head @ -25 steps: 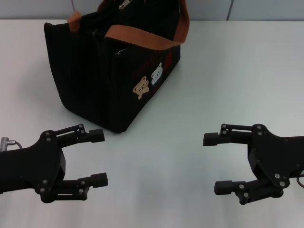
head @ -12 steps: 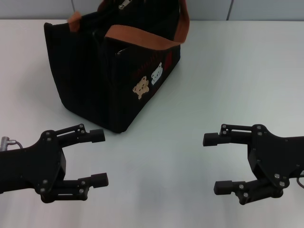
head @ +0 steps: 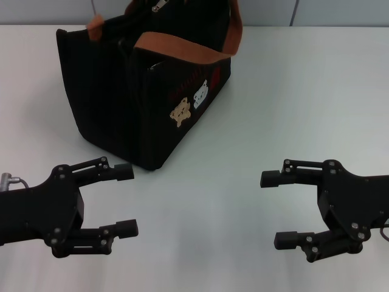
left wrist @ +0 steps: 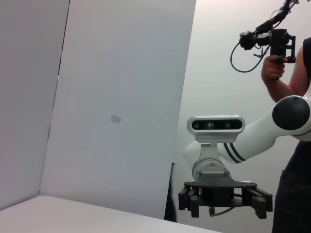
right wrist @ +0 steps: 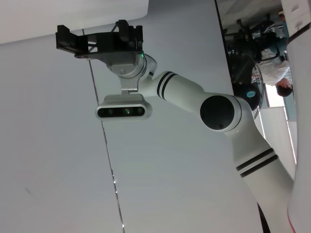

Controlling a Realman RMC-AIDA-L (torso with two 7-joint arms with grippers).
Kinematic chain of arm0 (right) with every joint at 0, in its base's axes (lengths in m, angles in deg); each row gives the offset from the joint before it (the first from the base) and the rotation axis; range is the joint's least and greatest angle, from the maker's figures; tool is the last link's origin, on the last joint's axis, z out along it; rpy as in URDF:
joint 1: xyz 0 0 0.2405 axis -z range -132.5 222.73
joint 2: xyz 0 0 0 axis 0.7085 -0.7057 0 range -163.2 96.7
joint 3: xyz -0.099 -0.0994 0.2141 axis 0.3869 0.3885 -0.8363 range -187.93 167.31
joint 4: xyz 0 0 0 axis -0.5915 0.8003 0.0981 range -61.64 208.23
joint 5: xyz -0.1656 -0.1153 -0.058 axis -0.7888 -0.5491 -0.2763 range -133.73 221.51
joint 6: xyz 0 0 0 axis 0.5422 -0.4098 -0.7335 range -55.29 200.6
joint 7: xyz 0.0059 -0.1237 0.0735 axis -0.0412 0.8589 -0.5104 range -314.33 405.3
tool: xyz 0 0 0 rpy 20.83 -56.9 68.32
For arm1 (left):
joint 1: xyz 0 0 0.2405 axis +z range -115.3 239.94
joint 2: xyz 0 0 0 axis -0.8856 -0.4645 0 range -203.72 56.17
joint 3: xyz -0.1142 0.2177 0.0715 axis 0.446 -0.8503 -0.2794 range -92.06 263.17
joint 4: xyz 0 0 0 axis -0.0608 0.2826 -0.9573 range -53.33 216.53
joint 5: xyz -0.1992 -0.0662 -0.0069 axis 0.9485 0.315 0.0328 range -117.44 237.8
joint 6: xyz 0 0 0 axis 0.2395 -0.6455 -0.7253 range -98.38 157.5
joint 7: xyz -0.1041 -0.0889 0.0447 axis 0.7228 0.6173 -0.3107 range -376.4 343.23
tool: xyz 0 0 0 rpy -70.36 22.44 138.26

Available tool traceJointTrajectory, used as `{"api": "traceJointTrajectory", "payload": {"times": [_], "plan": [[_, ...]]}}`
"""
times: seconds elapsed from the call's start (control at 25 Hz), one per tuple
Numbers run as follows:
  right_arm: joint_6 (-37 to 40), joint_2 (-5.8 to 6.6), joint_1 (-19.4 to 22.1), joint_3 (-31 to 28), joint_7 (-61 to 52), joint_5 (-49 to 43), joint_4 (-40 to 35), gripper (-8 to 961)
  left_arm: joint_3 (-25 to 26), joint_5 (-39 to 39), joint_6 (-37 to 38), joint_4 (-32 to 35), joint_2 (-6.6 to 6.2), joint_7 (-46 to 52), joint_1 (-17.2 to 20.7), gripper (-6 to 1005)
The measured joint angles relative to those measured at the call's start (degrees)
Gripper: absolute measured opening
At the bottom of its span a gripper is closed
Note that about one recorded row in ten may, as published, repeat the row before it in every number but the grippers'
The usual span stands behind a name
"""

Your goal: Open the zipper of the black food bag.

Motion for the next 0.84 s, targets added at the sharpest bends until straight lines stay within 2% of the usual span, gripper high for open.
{"api": "traceJointTrajectory", "payload": {"times": [0.84], "plan": [[-0.44, 0.0, -0.5, 0.0, 0.0, 0.0, -0.27, 845, 0.13, 0.14, -0.21, 0.74, -0.01, -0.44, -0.27, 835]]}}
